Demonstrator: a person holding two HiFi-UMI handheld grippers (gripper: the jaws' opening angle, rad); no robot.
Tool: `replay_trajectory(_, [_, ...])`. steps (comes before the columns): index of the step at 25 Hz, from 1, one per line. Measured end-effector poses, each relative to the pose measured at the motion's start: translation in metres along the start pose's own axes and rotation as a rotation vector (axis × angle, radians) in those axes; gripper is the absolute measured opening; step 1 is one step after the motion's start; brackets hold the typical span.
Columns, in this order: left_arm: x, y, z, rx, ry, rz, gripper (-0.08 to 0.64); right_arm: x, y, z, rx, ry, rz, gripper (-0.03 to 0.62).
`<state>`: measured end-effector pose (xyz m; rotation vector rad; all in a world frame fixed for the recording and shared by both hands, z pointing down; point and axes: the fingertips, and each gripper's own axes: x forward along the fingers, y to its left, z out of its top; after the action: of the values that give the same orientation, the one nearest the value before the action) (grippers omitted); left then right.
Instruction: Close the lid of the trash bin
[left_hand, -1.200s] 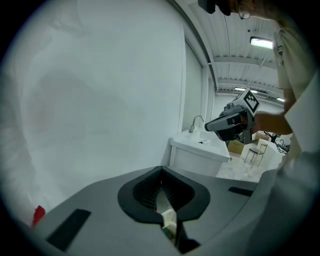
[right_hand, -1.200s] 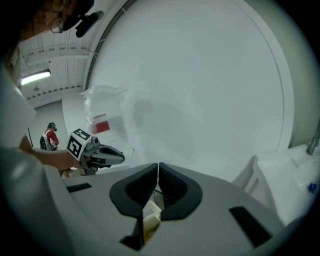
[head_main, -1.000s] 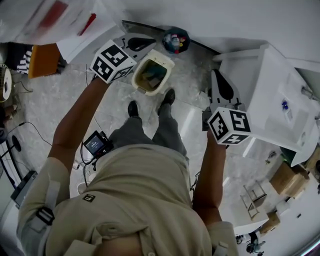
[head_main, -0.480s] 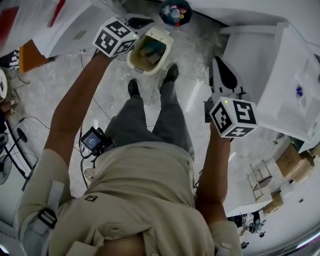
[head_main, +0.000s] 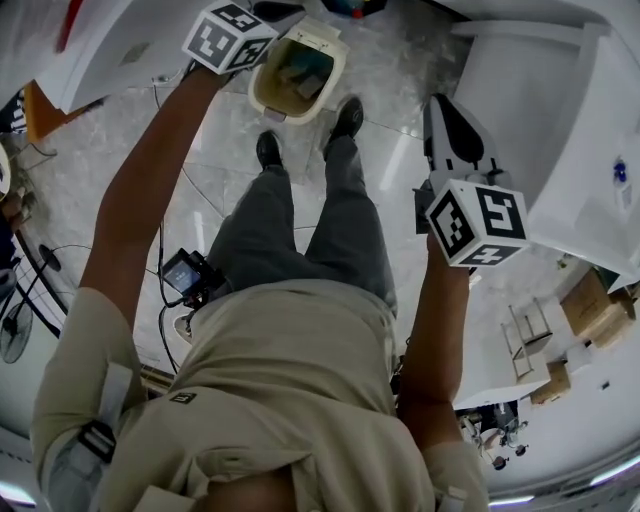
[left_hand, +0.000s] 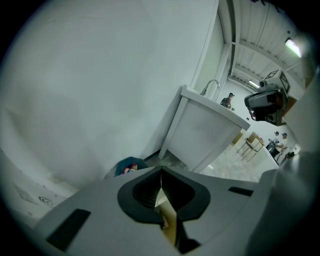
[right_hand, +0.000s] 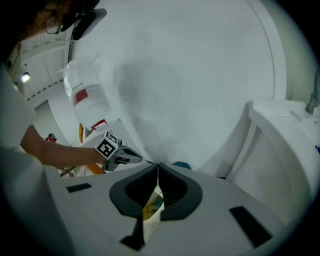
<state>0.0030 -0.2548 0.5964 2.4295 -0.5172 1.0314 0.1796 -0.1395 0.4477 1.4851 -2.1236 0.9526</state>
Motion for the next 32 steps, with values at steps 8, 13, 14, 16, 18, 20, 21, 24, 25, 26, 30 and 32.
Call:
replay_trajectory(8, [0.022,0.005,-0.027,-0.003,0.071,-0.024,0.017,0.012,0.0,-0.015,0.006,0.027,0.002,0.026])
replay_trajectory(13, [0.031,-0.007,-0.048,0.009,0.127,-0.052,0.017,0.017,0.004,-0.02,0.007,0.037,0.007,0.026])
replay_trajectory(14, [0.032,-0.009,-0.052,0.014,0.137,-0.057,0.016,0.018,0.004,-0.02,0.006,0.037,0.008,0.026])
replay_trajectory(16, [0.035,-0.014,-0.057,0.019,0.151,-0.066,0.017,0.02,0.005,-0.02,0.005,0.038,0.009,0.026])
replay_trajectory(18, [0.036,-0.016,-0.06,0.02,0.156,-0.068,0.017,0.021,0.005,-0.02,0.004,0.039,0.011,0.026])
replay_trajectory(20, [0.035,-0.016,-0.061,0.015,0.154,-0.065,0.015,0.021,0.006,-0.021,0.002,0.041,0.012,0.026])
replay_trajectory(21, [0.035,-0.016,-0.063,0.012,0.157,-0.064,0.017,0.022,0.006,-0.022,0.002,0.043,0.013,0.026])
replay_trajectory(24, [0.037,-0.019,-0.077,0.015,0.197,-0.071,0.015,0.023,0.008,-0.025,0.001,0.044,0.016,0.026])
replay_trajectory(25, [0.038,-0.022,-0.084,0.015,0.211,-0.076,0.016,0.023,0.009,-0.025,0.0,0.045,0.017,0.026])
replay_trajectory(26, [0.038,-0.025,-0.091,0.012,0.222,-0.082,0.017,0.023,0.01,-0.026,0.0,0.045,0.019,0.026])
replay_trajectory(30, [0.033,-0.035,-0.092,0.023,0.19,-0.083,0.016,0.023,0.009,-0.028,-0.002,0.048,0.019,0.026])
replay_trajectory(32, [0.026,-0.032,-0.073,0.04,0.123,-0.055,0.016,0.024,0.008,-0.029,-0.003,0.051,0.019,0.026])
